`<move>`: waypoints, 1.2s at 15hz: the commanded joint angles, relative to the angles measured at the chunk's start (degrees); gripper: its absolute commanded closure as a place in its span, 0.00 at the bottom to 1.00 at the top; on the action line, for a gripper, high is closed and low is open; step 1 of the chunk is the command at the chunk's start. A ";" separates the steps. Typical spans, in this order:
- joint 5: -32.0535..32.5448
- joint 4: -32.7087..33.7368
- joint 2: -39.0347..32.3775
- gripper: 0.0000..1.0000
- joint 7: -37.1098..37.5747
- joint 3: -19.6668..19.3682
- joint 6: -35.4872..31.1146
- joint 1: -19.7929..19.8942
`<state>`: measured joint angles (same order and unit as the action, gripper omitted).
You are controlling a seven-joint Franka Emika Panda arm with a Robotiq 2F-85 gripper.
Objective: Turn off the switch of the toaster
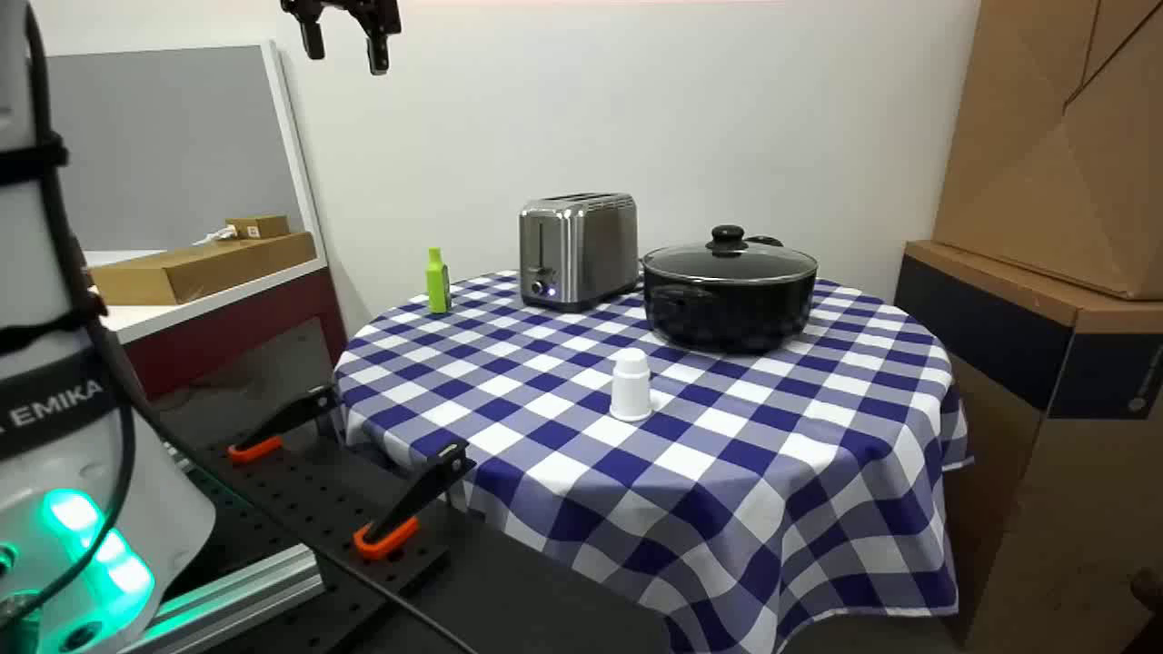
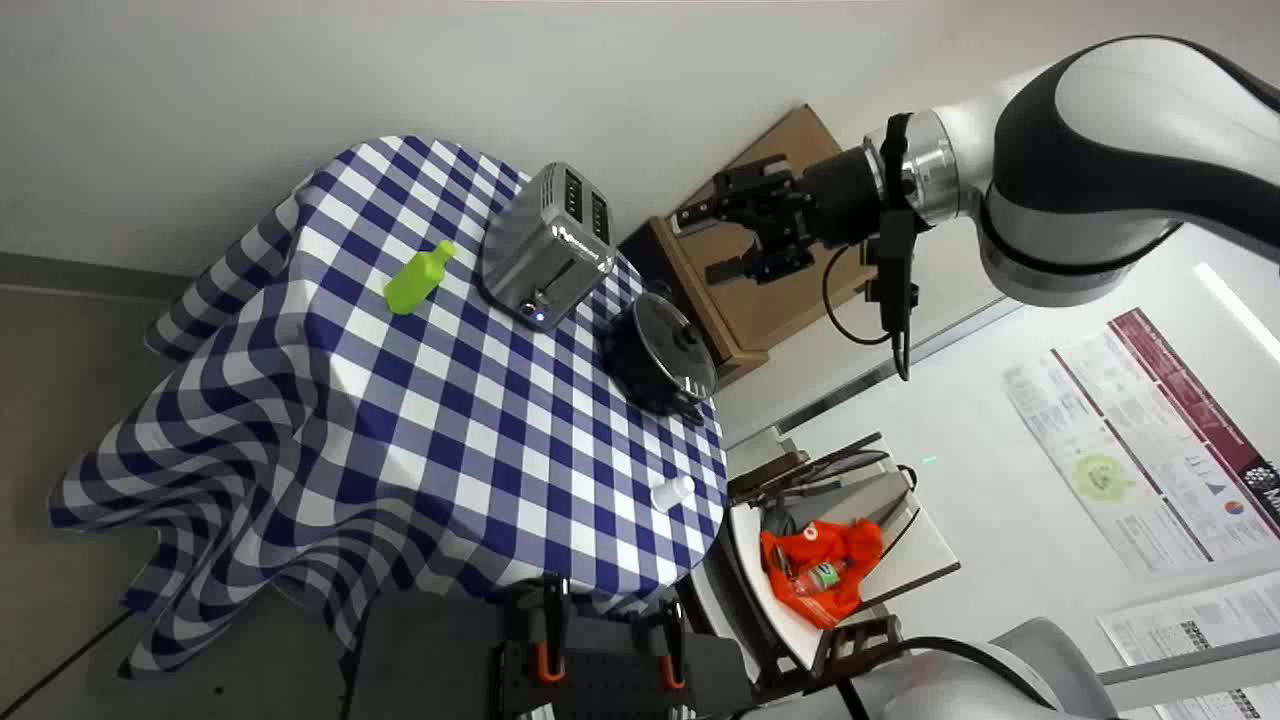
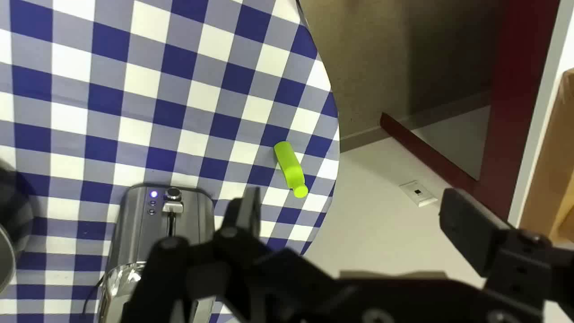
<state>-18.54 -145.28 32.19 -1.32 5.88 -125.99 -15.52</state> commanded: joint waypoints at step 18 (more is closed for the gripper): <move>28.31 0.58 -18.85 0.99 -0.11 4.12 -11.72 8.18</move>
<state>3.68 -146.15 19.06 -1.74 8.84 -133.28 -9.27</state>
